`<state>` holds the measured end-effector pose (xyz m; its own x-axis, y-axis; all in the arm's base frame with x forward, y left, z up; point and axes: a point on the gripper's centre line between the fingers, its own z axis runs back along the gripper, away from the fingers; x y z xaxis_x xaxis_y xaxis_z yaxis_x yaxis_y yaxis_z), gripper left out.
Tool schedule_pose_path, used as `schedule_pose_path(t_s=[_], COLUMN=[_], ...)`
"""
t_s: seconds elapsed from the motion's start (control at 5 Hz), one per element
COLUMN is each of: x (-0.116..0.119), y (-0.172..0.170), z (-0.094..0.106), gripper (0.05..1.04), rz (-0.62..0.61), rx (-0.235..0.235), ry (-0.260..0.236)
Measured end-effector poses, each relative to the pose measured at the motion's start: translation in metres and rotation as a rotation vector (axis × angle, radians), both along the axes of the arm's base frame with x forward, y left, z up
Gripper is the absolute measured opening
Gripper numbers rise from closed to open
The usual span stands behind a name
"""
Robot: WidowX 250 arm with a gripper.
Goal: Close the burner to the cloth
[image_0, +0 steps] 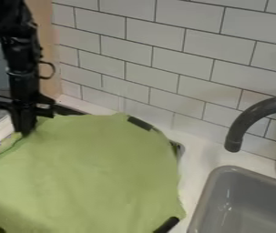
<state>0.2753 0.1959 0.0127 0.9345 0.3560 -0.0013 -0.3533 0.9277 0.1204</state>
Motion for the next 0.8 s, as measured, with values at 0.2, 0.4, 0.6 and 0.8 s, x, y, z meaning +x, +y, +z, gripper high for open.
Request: schedule_pose_path(t_s=[0.2, 0.4, 0.6, 0.8], x=[-0.0008, -0.0016, -0.0016, -0.0037], y=[0.0017, -0.0005, -0.0004, 0.0000], z=[-0.0030, -0.0022, -0.0016, -0.0019], gripper=[0.072, 0.225, 0.484, 0.795], rz=[0.021, 0.060, 0.069, 0.065], rx=[-0.017, -0.036, -0.032, -0.029], ry=[0.006, 0.012, 0.013, 0.027])
